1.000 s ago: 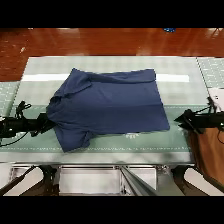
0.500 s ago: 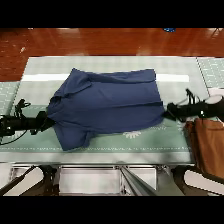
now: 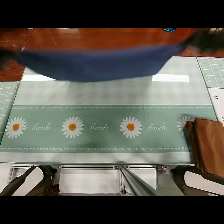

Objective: Fold the shirts.

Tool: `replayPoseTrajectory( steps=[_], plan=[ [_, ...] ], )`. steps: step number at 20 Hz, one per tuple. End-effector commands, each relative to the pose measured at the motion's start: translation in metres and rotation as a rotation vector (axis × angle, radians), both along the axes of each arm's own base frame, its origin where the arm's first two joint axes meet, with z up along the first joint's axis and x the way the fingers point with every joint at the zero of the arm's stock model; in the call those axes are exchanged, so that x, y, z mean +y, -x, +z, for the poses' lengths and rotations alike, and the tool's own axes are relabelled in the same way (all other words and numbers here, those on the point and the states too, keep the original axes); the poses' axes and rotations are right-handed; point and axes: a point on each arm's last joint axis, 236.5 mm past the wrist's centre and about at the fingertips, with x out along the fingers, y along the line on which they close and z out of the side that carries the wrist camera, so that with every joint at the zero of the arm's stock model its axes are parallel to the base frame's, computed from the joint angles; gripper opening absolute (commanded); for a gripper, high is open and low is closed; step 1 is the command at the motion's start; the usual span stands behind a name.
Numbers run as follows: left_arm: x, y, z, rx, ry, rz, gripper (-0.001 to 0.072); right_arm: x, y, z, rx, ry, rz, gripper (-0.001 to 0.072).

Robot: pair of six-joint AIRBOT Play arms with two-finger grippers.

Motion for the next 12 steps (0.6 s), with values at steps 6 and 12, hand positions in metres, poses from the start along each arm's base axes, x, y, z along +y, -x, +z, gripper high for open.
replayPoseTrajectory(
  steps=[6, 12],
  plan=[
    [-0.013, 0.133, 0.234, -0.496, -0.529, 0.342, 0.0029, -0.016, 0.139, 0.207, -0.483, 0.260, -0.153, 0.0022],
    [-0.009, 0.232, 0.233, -0.468, -0.731, 0.564, 0.0030, -0.037, 0.224, 0.190, -0.408, 0.341, -0.290, 0.0022]
  ],
)
